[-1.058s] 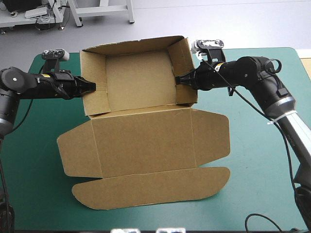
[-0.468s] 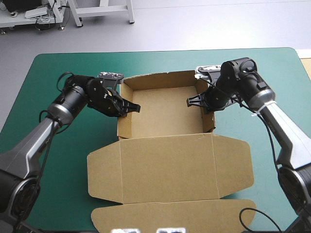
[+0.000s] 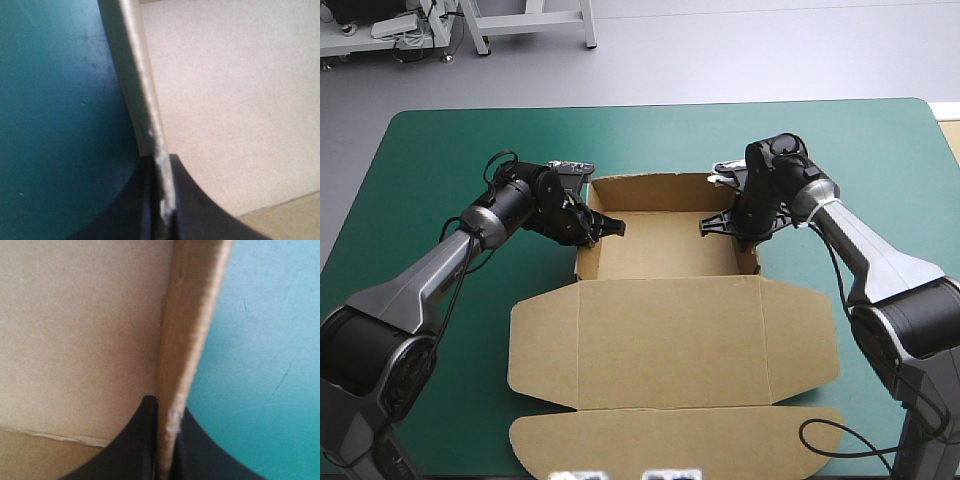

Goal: Fold the box

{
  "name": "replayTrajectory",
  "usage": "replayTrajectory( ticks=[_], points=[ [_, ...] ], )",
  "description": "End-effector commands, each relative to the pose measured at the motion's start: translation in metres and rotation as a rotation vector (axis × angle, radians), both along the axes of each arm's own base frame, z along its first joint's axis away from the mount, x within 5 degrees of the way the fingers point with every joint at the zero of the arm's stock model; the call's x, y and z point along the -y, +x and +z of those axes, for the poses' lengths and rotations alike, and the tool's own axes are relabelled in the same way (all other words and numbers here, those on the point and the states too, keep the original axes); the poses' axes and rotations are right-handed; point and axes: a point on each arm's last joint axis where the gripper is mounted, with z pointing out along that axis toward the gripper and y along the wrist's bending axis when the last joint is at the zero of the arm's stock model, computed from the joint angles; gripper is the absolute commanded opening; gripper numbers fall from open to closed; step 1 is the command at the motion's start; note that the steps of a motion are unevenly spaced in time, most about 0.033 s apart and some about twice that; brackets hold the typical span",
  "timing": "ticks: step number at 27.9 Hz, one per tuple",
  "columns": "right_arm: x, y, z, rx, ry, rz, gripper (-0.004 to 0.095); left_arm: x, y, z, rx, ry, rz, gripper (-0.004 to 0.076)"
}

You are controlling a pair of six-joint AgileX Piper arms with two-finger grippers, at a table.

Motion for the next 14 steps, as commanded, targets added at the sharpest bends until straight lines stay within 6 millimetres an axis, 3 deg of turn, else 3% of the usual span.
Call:
replayTrajectory(
  ticks=[1,8,12,14],
  points=[
    [-0.024,-0.003,0.015,0.06,0.138,0.021,0.0,0.014,-0.006,0.018,0.041,-0.107,-0.005,-0.0009],
    [-0.02,-0.004,0.014,0.054,0.078,0.054,0.0032,0.014,-0.004,0.019,0.065,-0.102,-0.008,-0.0008],
    [-0.014,-0.007,0.012,0.02,0.004,0.065,0.0206,0.011,-0.007,0.017,0.039,-0.065,-0.021,0.0045],
    [-0.013,-0.006,0.013,0.027,-0.005,0.066,0.0364,0.009,-0.009,0.015,0.016,-0.046,-0.036,0.0142]
  ],
)
